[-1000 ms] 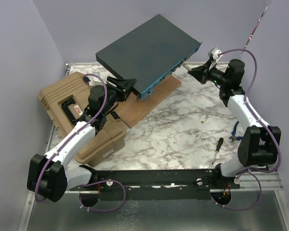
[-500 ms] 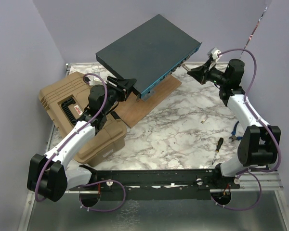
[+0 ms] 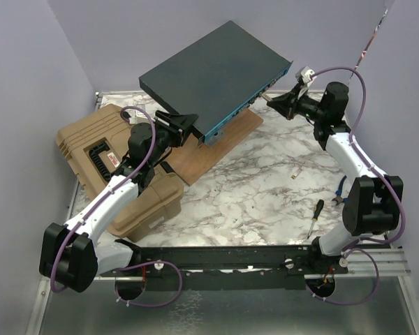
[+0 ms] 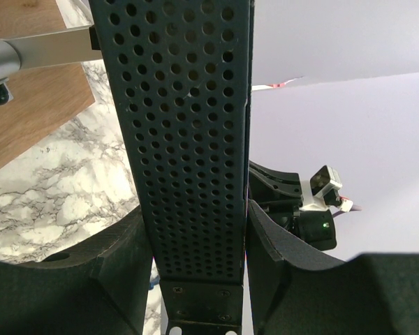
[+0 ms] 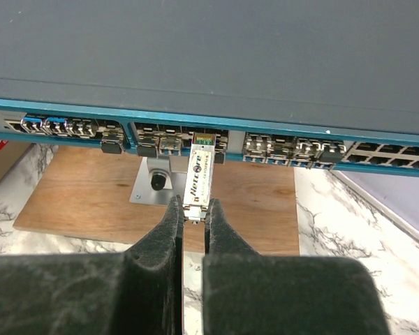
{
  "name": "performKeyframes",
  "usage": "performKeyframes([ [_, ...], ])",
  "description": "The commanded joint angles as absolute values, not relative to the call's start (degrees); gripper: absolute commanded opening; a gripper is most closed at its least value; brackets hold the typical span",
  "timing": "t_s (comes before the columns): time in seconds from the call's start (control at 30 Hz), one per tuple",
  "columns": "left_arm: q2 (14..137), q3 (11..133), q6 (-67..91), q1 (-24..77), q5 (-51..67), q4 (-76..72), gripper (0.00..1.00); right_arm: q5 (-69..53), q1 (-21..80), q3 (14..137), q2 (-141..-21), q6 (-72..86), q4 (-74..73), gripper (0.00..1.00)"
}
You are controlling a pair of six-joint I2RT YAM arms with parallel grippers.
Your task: Insert the plug into the switch port
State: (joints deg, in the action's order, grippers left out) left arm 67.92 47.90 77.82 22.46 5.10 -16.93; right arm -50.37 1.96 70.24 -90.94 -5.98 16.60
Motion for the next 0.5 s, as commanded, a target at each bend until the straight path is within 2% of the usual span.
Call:
performKeyframes([
  [0.0, 66.82, 48.43, 75.64, 21.45, 4.27, -12.28, 0.0, -49.62, 3.1, 72.42, -92.06, -6.15, 15.63, 0.0],
  [0.47, 66.8, 48.26, 76.96, 21.45, 4.02, -12.38, 0.0, -48.77, 4.42, 72.59, -91.66, -5.39, 16.4, 0.0],
])
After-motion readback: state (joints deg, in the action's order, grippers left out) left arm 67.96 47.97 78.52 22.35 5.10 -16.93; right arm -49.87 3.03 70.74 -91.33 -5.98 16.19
